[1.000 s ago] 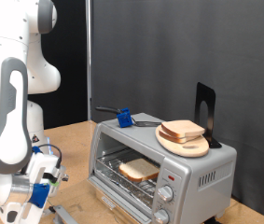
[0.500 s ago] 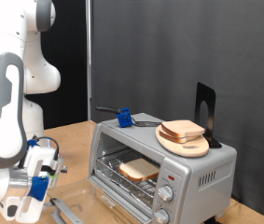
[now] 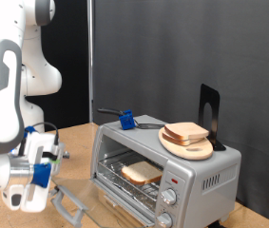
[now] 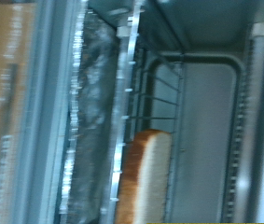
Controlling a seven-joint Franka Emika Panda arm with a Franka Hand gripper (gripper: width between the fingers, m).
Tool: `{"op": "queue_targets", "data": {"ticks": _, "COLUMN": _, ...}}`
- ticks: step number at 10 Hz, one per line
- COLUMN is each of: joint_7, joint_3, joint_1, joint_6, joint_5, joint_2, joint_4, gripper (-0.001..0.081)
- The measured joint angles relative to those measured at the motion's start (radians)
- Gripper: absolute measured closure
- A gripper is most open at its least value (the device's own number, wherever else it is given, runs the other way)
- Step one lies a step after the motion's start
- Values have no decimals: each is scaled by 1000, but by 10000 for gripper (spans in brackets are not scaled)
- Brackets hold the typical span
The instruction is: Make a piece of toast with the oven
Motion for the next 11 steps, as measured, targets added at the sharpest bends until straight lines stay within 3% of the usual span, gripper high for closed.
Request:
{"op": "queue_targets", "data": {"ticks": 6, "joint_7": 33, "joint_3": 11, "joint_1": 5, "joint_6": -81, "joint_5": -14, "joint_2": -144, "joint_4": -67, "gripper": 124}}
{"op": "queue_targets", "data": {"ticks": 11, "joint_7": 73, "joint_3": 69, "joint_1": 40, "joint_6": -17, "joint_5": 71, "joint_2": -277, "joint_4": -162, "gripper": 124}}
